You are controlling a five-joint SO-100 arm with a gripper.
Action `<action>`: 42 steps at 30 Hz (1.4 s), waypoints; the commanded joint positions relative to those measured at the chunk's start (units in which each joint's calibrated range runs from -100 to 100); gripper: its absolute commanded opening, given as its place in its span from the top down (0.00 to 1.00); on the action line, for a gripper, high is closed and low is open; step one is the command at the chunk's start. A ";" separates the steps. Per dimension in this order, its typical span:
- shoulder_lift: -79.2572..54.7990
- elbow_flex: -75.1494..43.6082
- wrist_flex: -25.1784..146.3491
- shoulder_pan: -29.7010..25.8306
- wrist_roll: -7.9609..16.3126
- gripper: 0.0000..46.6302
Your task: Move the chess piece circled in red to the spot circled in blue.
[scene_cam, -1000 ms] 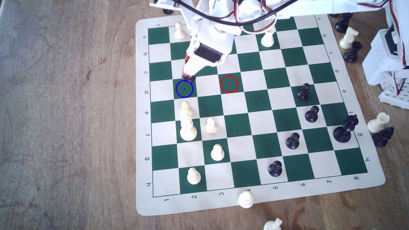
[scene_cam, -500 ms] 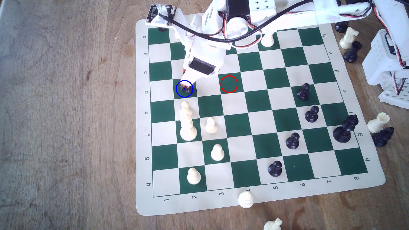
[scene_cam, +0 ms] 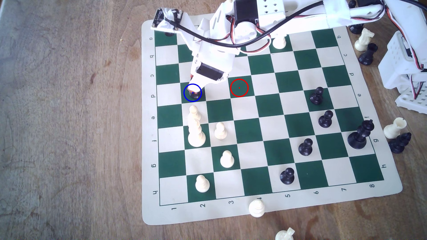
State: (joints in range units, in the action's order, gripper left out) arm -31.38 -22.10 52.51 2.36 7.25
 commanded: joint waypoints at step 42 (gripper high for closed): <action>66.01 62.99 -12.46 -3.57 -2.78 0.59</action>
State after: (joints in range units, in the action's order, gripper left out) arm 13.78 23.54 43.82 -0.74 5.89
